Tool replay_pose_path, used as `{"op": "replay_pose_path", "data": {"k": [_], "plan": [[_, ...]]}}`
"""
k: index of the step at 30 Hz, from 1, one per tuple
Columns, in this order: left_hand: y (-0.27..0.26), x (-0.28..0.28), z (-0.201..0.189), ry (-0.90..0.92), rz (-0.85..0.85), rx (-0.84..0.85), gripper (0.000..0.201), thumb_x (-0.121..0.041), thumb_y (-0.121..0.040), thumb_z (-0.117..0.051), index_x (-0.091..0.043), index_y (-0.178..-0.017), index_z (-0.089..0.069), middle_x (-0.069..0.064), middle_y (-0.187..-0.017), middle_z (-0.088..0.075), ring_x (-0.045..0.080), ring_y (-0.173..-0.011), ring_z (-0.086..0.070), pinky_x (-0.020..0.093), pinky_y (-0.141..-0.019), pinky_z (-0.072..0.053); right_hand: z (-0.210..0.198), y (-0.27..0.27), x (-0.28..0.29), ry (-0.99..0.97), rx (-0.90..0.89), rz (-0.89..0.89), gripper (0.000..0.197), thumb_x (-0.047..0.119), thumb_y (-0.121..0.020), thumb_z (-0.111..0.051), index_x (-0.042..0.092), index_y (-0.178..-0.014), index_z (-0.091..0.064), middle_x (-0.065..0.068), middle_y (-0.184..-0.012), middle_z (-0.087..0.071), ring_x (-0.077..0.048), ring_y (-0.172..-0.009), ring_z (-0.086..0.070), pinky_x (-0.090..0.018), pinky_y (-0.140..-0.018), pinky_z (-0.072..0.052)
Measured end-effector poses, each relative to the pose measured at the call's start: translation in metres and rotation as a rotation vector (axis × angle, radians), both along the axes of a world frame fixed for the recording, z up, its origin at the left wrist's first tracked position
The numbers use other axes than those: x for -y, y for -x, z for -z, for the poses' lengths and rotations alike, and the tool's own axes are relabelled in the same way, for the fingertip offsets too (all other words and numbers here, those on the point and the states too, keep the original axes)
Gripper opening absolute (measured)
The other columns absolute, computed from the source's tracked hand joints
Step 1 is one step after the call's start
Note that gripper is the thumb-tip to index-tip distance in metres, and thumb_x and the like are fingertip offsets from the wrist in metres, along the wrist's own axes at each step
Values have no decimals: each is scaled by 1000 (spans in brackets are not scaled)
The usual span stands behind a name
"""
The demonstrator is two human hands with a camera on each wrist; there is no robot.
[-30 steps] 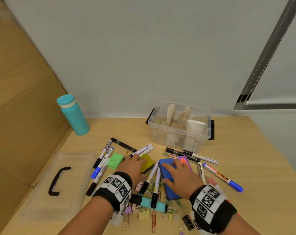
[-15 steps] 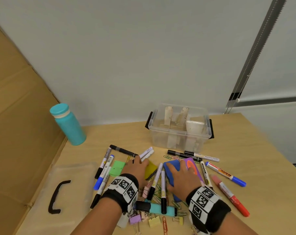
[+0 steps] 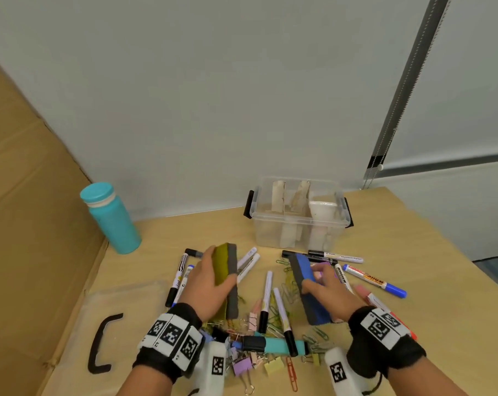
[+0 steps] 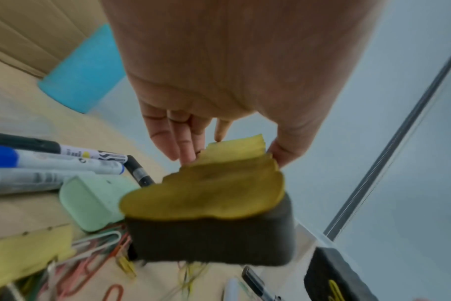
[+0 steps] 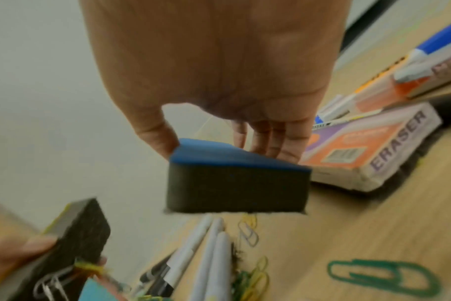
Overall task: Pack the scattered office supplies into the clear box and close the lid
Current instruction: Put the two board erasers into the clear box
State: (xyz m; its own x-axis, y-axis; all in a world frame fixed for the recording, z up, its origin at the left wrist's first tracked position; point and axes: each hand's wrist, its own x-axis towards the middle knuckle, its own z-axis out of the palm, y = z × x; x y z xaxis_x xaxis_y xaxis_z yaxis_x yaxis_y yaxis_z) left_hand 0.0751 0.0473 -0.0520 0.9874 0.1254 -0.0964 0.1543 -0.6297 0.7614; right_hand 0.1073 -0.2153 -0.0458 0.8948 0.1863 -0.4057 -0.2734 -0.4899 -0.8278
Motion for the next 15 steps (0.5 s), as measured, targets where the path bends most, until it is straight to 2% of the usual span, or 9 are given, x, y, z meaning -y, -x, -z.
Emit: {"op": "replay_pose_path", "data": {"k": [3, 4, 7, 9, 10, 12, 13, 15], "plan": [[4, -3, -3, 135, -47, 40, 77, -40, -89, -56, -29, -149, -10, 4, -145, -38, 20, -127, -44, 45, -107, -40, -7, -2, 9, -282, -92, 106, 27, 8, -93, -40, 2, -117, -48, -12, -97, -51, -20, -79, -51, -29, -67, -42], [4, -2, -3, 170, -56, 39, 75, -36, -91, -55, -28, -150, -9, 4, -147, -36, 20, -129, -42, 45, -109, -38, -9, -3, 11, -357, -112, 149, 28, 9, -92, -37, 2, -115, -52, -12, -92, -51, -22, -78, -50, -31, -68, -43], [0, 2, -2, 234, -71, 33, 71, -28, -94, -51, -29, -150, -7, 6, -150, -30, 23, -131, -41, 45, -111, -36, -7, -8, 20, -567, -198, 270, 41, 19, -86, -37, 9, -121, -56, -15, -93, -59, -29, -85, -54, -37, -73, -46], [-2, 9, -1, 289, -81, 37, 67, -25, -96, -47, -29, -150, -7, 7, -148, -34, 23, -128, -44, 40, -109, -38, -10, -13, 28, -717, -240, 298, 45, 21, -80, -38, 7, -120, -55, -17, -89, -60, -30, -83, -54, -40, -73, -45], [-3, 13, -3, 326, -89, 39, 64, -22, -98, -44, -27, -150, -8, 7, -143, -39, 22, -124, -47, 35, -104, -41, -13, -16, 31, -780, -255, 300, 49, 23, -76, -41, 5, -119, -53, -18, -88, -60, -31, -82, -55, -41, -74, -45], [-8, 23, -6, 432, -113, 18, 56, -16, -100, -37, -25, -149, -12, 8, -131, -47, 21, -111, -52, 27, -86, -45, -19, -22, 36, -886, -282, 257, 53, 28, -74, -44, 1, -119, -53, -20, -89, -60, -31, -82, -56, -42, -78, -45], [-11, 27, -8, 498, -130, -1, 52, -14, -100, -34, -25, -148, -18, 9, -125, -50, 22, -102, -54, 27, -77, -46, -22, -26, 37, -909, -289, 229, 52, 31, -78, -45, 1, -119, -54, -19, -90, -61, -31, -82, -57, -42, -80, -45], [-17, 33, -10, 632, -175, -25, 43, -10, -99, -30, -24, -140, -34, 16, -113, -55, 23, -84, -57, 31, -68, -48, -24, -34, 37, -862, -301, 204, 52, 47, -88, -45, 7, -119, -59, -17, -90, -63, -28, -83, -59, -42, -82, -48]]}}
